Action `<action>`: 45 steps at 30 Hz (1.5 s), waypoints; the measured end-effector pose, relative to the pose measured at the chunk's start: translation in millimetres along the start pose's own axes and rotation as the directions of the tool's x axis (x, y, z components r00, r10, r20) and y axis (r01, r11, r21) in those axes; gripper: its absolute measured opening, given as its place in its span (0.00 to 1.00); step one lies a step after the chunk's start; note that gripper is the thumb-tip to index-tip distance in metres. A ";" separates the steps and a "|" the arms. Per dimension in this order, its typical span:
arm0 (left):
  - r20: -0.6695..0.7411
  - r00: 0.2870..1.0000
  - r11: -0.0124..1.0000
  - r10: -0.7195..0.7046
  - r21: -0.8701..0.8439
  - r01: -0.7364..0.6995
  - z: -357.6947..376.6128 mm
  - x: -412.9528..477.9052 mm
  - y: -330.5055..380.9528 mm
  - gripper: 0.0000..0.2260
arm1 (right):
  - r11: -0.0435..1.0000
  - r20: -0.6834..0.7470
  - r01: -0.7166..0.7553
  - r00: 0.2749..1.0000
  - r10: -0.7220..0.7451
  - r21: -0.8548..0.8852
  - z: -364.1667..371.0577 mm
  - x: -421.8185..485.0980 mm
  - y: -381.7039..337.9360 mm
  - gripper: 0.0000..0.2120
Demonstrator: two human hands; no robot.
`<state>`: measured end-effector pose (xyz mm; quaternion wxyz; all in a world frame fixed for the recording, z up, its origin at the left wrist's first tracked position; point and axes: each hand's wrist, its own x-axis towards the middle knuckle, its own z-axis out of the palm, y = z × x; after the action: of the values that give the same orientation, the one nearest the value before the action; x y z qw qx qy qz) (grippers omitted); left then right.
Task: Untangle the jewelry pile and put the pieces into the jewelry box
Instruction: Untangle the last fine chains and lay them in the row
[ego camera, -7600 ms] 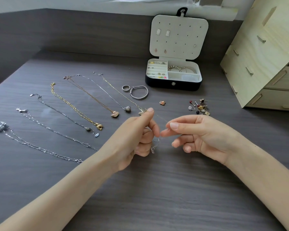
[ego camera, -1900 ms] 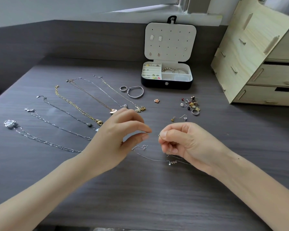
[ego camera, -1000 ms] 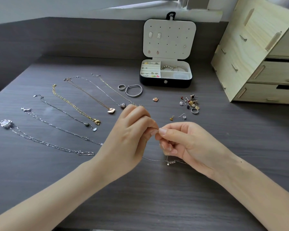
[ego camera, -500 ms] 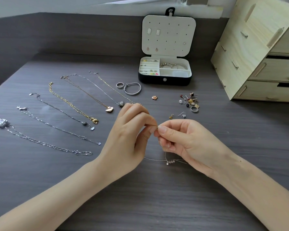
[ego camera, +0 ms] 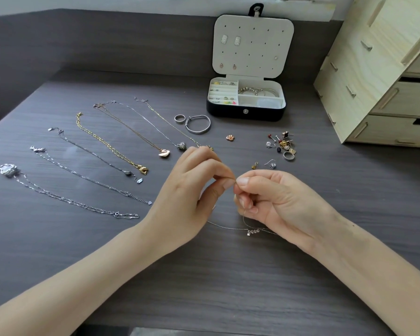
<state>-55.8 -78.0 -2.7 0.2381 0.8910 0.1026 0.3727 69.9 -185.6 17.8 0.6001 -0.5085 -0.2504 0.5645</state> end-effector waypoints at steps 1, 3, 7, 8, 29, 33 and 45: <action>0.023 1.000 1.000 -0.005 -0.005 0.005 -1.8 -0.4 -0.6 0.09 | 1.000 0.001 -0.001 1.000 0.001 -0.008 0.7 -0.7 -0.5 0.06; 0.083 0.996 1.000 -0.017 0.006 0.016 -5.9 -2.1 -4.6 0.09 | 0.999 -0.007 0.002 1.000 -0.003 -0.048 2.4 -1.5 -1.0 0.06; 0.217 0.972 0.992 -0.094 0.100 0.073 -14.5 -6.2 -22.2 0.10 | 0.965 -0.059 0.045 0.996 -0.063 -0.258 5.1 -3.1 0.0 0.13; 0.247 0.965 0.991 -0.094 0.115 0.067 -16.6 -6.3 -26.1 0.09 | 0.944 -0.058 0.061 0.995 -0.084 -0.326 6.3 -4.2 -0.2 0.13; 0.577 0.783 0.935 0.231 0.092 -0.343 -18.7 11.2 -35.9 0.09 | 0.824 -0.050 0.127 0.982 -0.185 -0.552 6.5 -8.7 -3.6 0.10; 0.478 0.867 0.955 -0.140 -0.167 0.246 -16.2 9.0 -22.1 0.05 | 0.806 -0.050 0.185 0.965 -0.257 -0.563 2.3 -8.5 -4.5 0.09; 0.530 0.770 0.552 -0.357 -0.545 0.631 -2.8 0.2 0.9 0.06 | 0.732 -0.007 0.296 0.925 -0.380 -0.614 -6.0 -5.0 -0.8 0.11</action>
<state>-57.6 -77.8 -0.4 0.6665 0.7165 0.1600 0.1295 74.2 -192.1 17.7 0.5148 -0.6542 -0.4649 0.3015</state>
